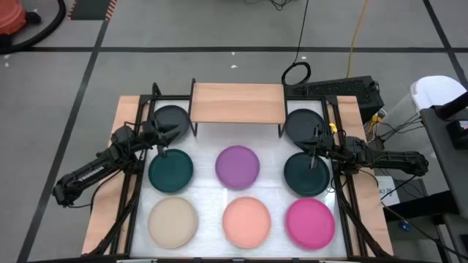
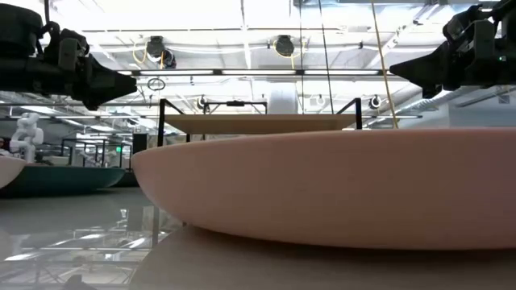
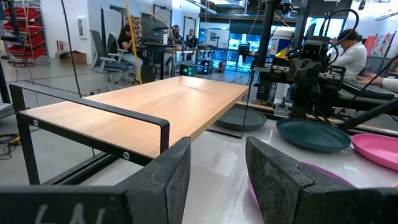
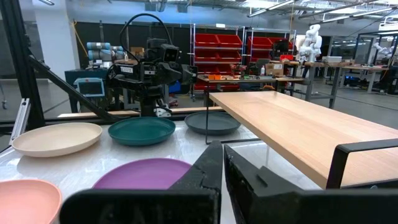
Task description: Place and stack plates onto a shelf
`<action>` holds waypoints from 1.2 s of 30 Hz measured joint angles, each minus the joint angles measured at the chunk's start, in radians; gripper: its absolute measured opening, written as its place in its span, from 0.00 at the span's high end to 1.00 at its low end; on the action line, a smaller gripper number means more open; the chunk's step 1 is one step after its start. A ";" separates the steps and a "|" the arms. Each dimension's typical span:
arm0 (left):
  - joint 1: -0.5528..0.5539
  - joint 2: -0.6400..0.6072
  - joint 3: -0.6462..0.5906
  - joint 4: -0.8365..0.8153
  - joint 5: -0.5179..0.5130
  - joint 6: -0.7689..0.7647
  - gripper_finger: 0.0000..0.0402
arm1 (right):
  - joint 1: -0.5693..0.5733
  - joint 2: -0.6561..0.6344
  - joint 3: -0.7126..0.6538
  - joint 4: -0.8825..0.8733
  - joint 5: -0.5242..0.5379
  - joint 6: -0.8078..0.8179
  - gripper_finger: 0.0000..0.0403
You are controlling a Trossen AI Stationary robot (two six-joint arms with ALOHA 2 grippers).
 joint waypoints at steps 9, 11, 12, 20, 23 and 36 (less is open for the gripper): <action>0.000 0.000 0.000 0.000 0.000 0.000 0.60 | 0.000 0.000 0.000 0.000 0.000 0.000 1.00; 0.000 0.000 0.000 0.000 0.000 0.000 0.60 | 0.000 0.000 0.000 0.000 0.000 0.000 1.00; 0.000 0.000 0.000 0.000 0.000 0.000 0.60 | 0.000 0.000 0.000 0.000 0.000 0.000 1.00; 0.000 0.000 0.000 0.000 0.000 0.000 0.60 | 0.000 0.000 0.000 0.000 0.000 0.000 1.00; 0.000 0.000 0.000 0.000 0.000 0.000 0.60 | 0.000 0.000 0.000 0.000 0.000 0.000 1.00; 0.000 0.000 0.000 0.000 0.000 0.000 0.60 | 0.000 0.000 0.000 0.335 0.007 -0.051 1.00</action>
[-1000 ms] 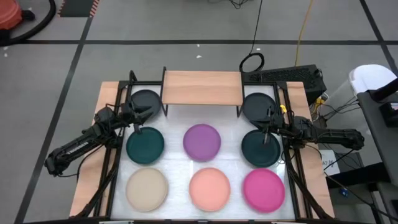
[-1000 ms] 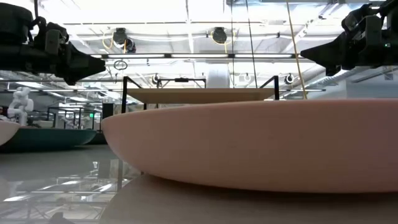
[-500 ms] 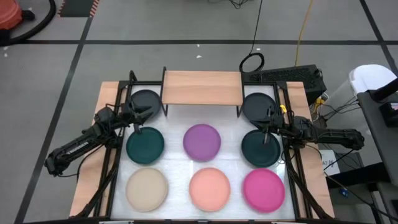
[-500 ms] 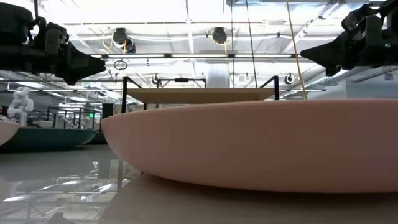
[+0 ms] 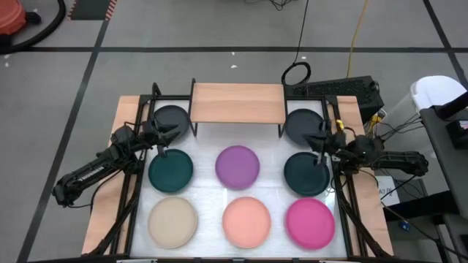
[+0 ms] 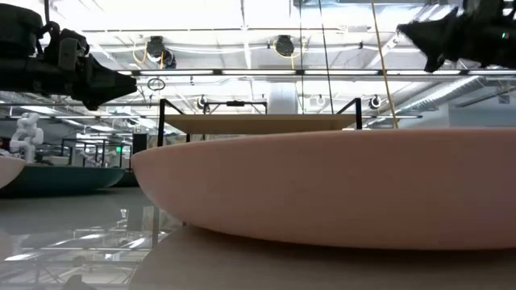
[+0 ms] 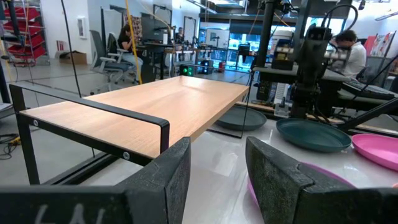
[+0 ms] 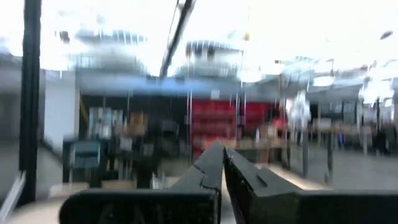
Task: Place and stack plates onto a shelf
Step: Put the violet plate on the shelf
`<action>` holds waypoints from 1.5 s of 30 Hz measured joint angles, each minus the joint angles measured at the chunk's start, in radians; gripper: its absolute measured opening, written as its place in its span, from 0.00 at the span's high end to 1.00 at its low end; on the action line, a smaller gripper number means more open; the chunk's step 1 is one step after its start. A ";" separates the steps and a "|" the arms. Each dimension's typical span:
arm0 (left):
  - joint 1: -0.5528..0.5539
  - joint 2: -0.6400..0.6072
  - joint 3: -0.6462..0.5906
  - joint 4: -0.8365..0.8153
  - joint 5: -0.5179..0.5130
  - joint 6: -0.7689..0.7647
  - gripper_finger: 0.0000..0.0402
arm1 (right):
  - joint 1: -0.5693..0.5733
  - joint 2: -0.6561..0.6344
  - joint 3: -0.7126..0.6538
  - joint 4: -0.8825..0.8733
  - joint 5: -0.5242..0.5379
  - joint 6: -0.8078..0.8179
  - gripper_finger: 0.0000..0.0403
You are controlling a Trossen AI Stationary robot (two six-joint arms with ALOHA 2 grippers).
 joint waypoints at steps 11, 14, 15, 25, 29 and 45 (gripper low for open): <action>0.000 0.000 0.000 0.000 0.000 0.000 0.60 | 0.000 0.000 -0.001 0.313 -0.002 0.050 1.00; 0.000 0.000 0.000 0.000 0.000 0.000 0.60 | 0.000 0.016 0.000 0.289 -0.062 0.003 1.00; 0.000 0.000 0.000 0.000 0.000 0.000 0.60 | 0.000 0.029 0.002 0.286 -0.063 -0.006 1.00; 0.000 0.000 0.000 0.000 0.000 0.000 0.60 | 0.000 0.296 0.129 0.104 0.044 0.016 1.00; 0.000 0.000 0.000 0.000 0.000 0.000 0.60 | 0.000 0.440 0.166 0.096 0.048 0.013 1.00; 0.000 0.000 0.000 0.000 0.000 0.000 0.60 | 0.000 0.859 0.323 0.100 0.020 0.016 1.00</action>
